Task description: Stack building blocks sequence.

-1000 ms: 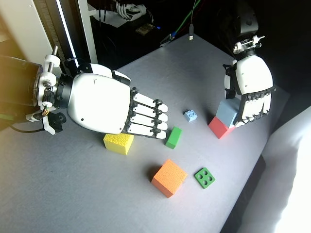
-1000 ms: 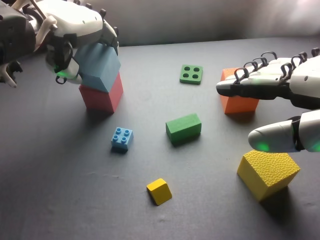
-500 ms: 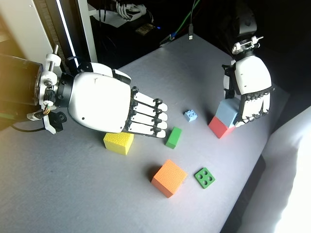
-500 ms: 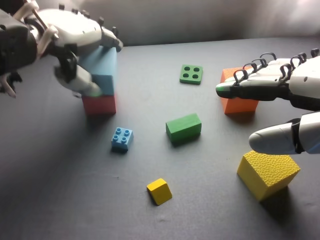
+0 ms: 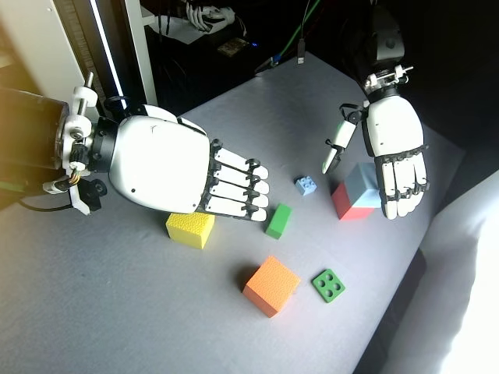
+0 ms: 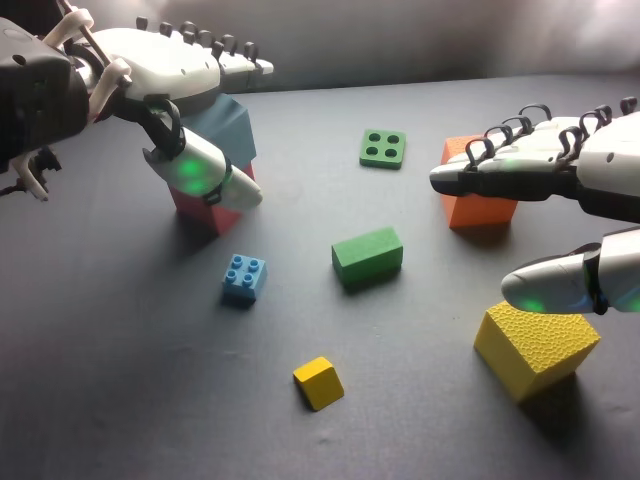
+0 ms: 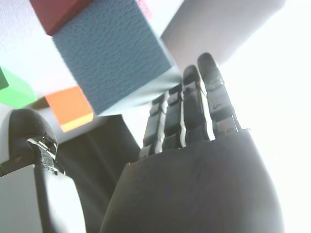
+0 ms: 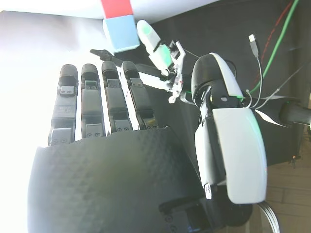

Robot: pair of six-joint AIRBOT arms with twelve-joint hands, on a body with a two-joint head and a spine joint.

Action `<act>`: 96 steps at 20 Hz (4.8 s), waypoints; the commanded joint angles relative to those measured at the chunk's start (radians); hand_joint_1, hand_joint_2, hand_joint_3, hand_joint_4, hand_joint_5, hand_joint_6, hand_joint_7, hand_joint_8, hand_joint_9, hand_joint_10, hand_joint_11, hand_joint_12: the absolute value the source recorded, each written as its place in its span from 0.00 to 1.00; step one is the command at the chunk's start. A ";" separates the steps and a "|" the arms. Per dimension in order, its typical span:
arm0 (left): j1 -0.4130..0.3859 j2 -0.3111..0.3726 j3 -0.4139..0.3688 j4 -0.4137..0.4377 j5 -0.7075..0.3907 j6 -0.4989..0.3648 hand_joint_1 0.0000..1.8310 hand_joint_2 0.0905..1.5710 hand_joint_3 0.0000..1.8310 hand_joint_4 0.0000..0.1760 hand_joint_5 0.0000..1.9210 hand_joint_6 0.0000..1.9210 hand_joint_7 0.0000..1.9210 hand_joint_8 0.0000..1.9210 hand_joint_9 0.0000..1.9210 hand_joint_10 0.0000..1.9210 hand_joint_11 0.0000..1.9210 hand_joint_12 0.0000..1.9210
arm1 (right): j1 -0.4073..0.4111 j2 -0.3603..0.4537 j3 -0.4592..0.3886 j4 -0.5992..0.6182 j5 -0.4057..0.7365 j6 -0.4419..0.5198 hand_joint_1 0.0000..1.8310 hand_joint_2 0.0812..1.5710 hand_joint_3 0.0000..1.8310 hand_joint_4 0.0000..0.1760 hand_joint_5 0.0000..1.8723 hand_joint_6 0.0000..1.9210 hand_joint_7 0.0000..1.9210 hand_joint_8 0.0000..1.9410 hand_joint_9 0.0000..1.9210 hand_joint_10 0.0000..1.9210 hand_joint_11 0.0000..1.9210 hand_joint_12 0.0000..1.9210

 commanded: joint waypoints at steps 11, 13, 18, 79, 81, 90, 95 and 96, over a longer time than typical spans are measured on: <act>0.010 0.113 -0.075 0.039 -0.097 -0.044 0.25 0.51 0.00 0.00 0.01 0.00 0.02 0.01 0.02 0.01 0.03 0.01 | 0.012 -0.153 0.049 0.187 -0.070 -0.049 0.35 0.63 0.00 0.00 0.01 0.00 0.00 0.00 0.01 0.00 0.00 0.07; 0.020 0.129 -0.083 0.068 -0.122 -0.084 0.20 0.54 0.00 0.00 0.00 0.00 0.00 0.00 0.00 0.00 0.00 0.00 | 0.003 -0.167 0.049 0.188 -0.108 -0.049 0.49 0.55 0.00 0.00 0.00 0.00 0.00 0.00 0.01 0.00 0.00 0.11; 0.073 0.186 -0.105 0.142 -0.163 -0.188 0.20 0.56 0.00 0.00 0.00 0.00 0.00 0.00 0.00 0.00 0.00 0.00 | -0.036 -0.184 0.049 0.188 -0.123 -0.050 0.68 0.56 0.00 0.00 0.04 0.00 0.00 0.00 0.02 0.00 0.00 0.16; 0.377 0.487 -0.491 2.250 -0.440 -2.046 0.20 0.57 0.01 0.00 0.01 0.00 0.02 0.00 0.02 0.00 0.01 0.02 | -0.125 -0.161 0.091 0.060 -0.152 -0.053 0.82 0.63 0.00 0.00 0.03 0.00 0.00 0.00 0.01 0.00 0.00 0.19; 0.342 0.489 -0.491 2.332 -0.439 -2.100 0.17 0.58 0.00 0.00 0.00 0.00 0.00 0.00 0.00 0.00 0.00 0.03 | -0.139 -0.163 0.091 0.060 -0.139 -0.053 0.80 0.63 0.00 0.00 0.00 0.00 0.00 0.00 0.00 0.00 0.00 0.21; 0.261 0.486 -0.457 2.536 -0.543 -2.199 0.19 0.57 0.00 0.00 0.02 0.00 0.03 0.00 0.02 0.00 0.00 0.04 | -0.141 -0.165 0.094 0.061 -0.130 -0.049 0.80 0.64 0.00 0.00 0.07 0.01 0.05 0.01 0.06 0.01 0.00 0.29; 0.259 0.488 -0.457 2.535 -0.551 -2.206 0.19 0.58 0.01 0.00 0.03 0.00 0.03 0.00 0.03 0.01 0.02 0.02 | -0.141 -0.165 0.093 0.063 -0.129 -0.049 0.79 0.70 0.00 0.00 0.46 0.55 0.54 0.37 0.46 0.46 0.35 0.77; 0.259 0.488 -0.458 2.541 -0.551 -2.209 0.19 0.59 0.01 0.00 0.02 0.00 0.03 0.00 0.03 0.00 0.02 0.02 | -0.141 -0.165 0.093 0.064 -0.129 -0.049 0.81 0.69 0.00 0.00 0.47 0.57 0.54 0.38 0.48 0.51 0.37 0.83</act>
